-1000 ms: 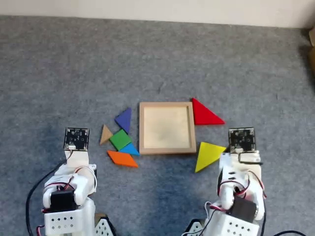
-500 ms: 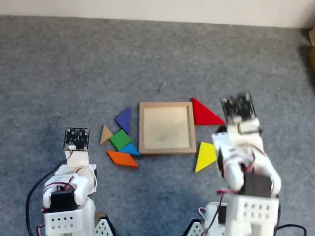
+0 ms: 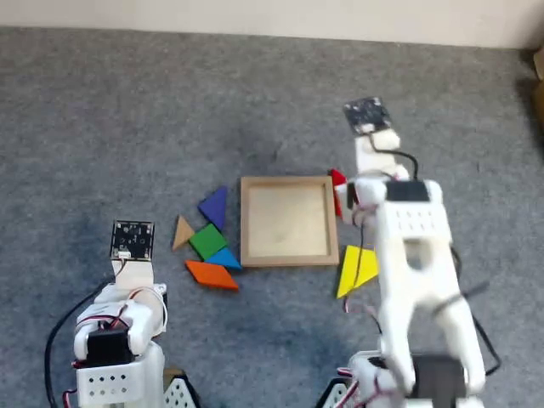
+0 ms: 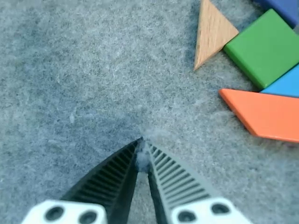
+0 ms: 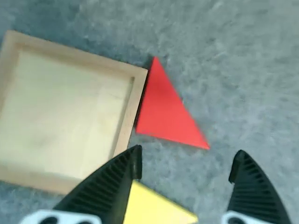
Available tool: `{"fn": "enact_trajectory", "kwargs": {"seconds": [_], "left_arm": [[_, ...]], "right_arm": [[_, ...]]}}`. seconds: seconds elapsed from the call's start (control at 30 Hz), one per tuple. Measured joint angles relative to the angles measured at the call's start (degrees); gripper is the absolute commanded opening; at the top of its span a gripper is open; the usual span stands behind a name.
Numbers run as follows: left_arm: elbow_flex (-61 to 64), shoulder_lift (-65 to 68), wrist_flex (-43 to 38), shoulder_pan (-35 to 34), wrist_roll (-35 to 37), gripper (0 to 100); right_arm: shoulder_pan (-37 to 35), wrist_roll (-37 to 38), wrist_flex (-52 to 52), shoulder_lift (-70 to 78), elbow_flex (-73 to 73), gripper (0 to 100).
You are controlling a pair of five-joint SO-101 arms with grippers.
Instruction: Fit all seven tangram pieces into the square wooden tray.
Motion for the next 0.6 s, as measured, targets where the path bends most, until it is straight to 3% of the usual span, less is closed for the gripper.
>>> {"fn": "enact_trajectory", "kwargs": {"seconds": [0.3,0.6], "left_arm": [[0.0,0.0,0.0,0.0,0.0,0],[0.0,0.0,0.0,0.0,0.0,0]], "right_arm": [[-0.26,0.0,-0.26,23.03,-15.74,30.0],[-2.55,0.0,-0.26,31.12,-18.9,30.0]]}}
